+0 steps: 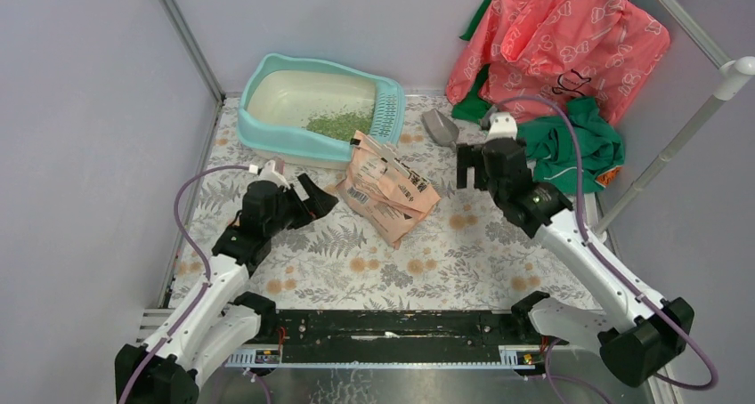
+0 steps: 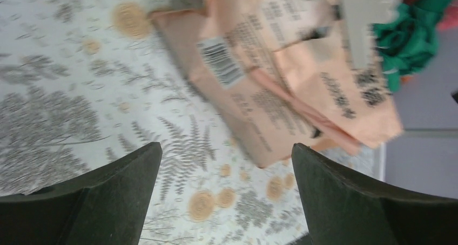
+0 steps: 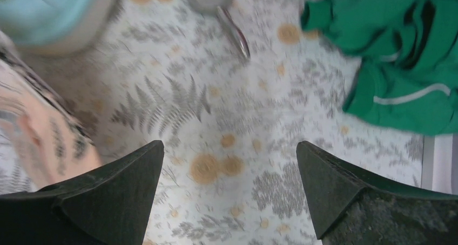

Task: Fill the litter box with clean litter
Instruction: Clamp the cat litter bag at the center of the board, then adjust the cat litter bag at the center of the board.

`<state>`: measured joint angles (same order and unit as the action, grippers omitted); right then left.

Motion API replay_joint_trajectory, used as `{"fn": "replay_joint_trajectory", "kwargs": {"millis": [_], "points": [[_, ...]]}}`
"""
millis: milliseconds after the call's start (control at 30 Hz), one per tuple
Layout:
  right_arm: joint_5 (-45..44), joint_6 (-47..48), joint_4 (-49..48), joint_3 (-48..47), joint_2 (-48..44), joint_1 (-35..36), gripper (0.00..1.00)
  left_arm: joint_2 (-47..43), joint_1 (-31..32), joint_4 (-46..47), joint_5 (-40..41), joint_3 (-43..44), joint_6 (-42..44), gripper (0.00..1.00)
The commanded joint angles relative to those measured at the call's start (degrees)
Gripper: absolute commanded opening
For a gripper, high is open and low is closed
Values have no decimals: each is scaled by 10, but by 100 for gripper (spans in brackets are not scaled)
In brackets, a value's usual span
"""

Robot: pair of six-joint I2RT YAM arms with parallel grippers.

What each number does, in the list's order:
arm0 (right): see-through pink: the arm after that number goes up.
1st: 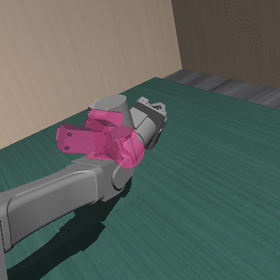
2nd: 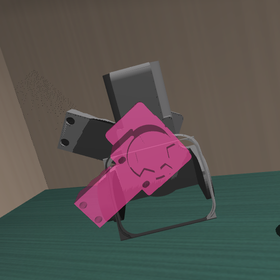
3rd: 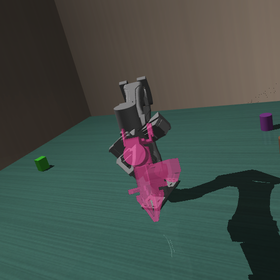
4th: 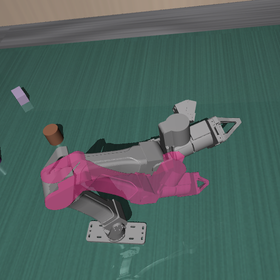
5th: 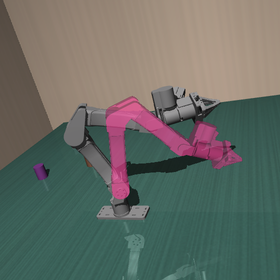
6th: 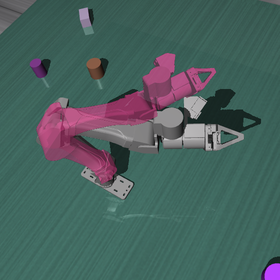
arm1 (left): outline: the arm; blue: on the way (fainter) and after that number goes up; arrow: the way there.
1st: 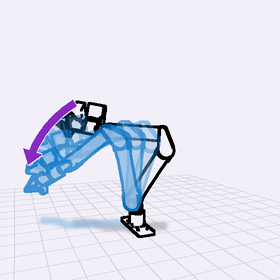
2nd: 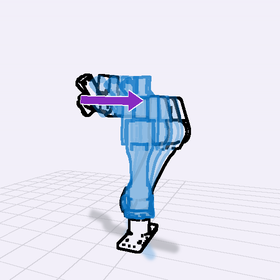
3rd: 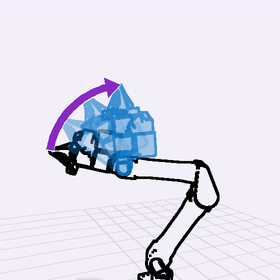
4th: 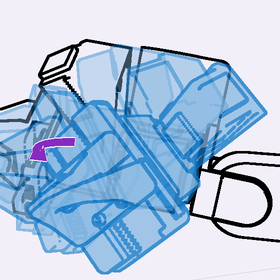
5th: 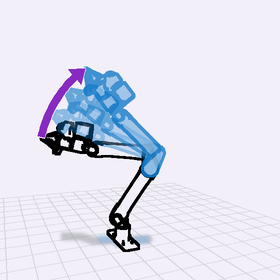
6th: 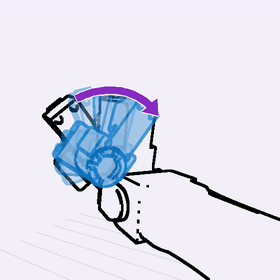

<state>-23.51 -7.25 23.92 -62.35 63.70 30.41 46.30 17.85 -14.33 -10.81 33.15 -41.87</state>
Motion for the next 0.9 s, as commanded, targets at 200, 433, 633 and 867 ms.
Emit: {"fn": "replay_joint_trajectory", "kwargs": {"millis": [200, 433, 633, 867], "points": [[-51, -86, -83, 205, -140, -6, 100, 16, -4, 89, 138, -83, 2, 99], [131, -26, -135, 188, -128, -6, 100, -29, -4, 82, 128, -86, -1, 99], [278, 9, -141, 85, 26, -6, 90, -51, -5, 81, 81, -106, -15, 99], [295, 3, -191, 35, 130, -5, 89, -90, -4, 61, 58, -117, -20, 99]]}}
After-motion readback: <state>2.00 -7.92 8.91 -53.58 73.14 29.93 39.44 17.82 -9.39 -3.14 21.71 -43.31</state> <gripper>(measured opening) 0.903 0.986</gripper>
